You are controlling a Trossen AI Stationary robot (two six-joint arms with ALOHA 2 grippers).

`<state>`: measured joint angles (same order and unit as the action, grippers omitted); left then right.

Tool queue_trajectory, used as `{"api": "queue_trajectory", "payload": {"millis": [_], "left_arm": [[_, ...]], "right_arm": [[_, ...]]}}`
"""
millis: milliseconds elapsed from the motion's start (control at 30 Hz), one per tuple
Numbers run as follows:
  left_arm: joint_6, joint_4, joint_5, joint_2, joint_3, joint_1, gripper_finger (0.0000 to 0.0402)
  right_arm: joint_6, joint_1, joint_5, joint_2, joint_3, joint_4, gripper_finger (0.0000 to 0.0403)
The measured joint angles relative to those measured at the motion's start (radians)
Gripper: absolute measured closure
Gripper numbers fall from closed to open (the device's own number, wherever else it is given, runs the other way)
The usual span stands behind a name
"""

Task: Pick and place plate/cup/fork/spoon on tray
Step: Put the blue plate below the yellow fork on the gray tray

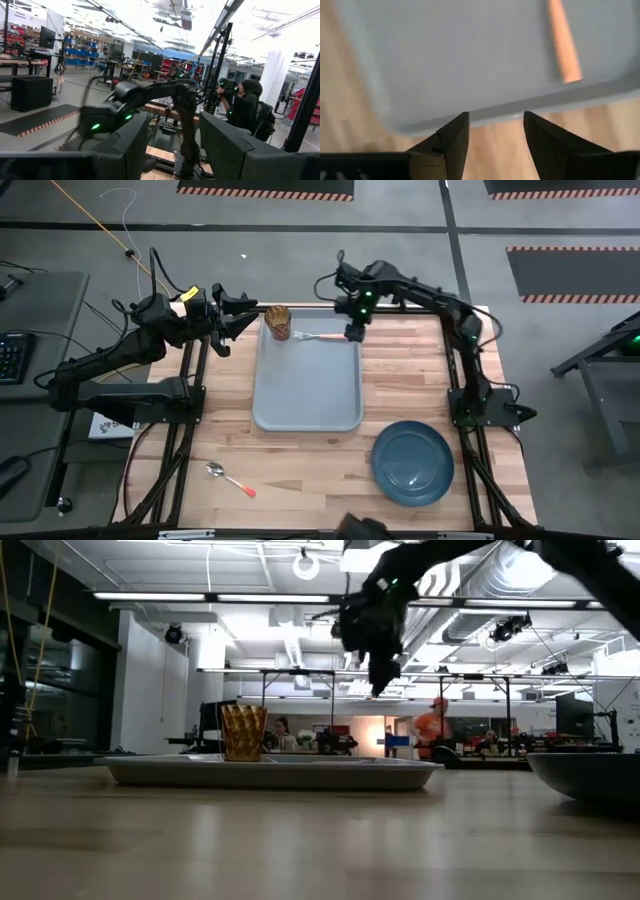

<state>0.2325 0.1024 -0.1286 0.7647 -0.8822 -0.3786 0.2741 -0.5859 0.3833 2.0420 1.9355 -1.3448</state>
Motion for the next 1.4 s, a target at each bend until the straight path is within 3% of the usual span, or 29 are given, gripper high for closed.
{"api": "queue_trajectory", "payload": {"millis": [167,433,600,767,967,1400], "left_arm": [[0.0,-0.001,0.0,0.0,0.0,0.0,0.0234],[0.0,-0.005,0.0,0.0,0.0,0.0,0.0234],[0.0,-0.009,0.0,0.0,0.0,0.0,0.0234],[0.0,-0.009,0.0,0.0,0.0,0.0,0.0234],[0.0,-0.009,0.0,0.0,0.0,0.0,0.0234],[0.0,-0.009,0.0,0.0,0.001,0.0,0.0234]], "right_arm": [[-0.067,0.043,0.036,-0.258,-0.346,0.187,0.0224],[-0.399,0.157,0.037,-0.742,-0.935,0.43,0.0224],[-0.675,0.237,0.037,-0.993,-1.149,0.482,0.0224],[-0.897,0.296,0.038,-1.165,-1.263,0.489,0.0224],[-0.956,0.364,0.045,-1.222,-1.323,0.412,0.0224],[-1.007,0.492,-0.017,-1.12,-1.488,0.459,0.0224]]}}
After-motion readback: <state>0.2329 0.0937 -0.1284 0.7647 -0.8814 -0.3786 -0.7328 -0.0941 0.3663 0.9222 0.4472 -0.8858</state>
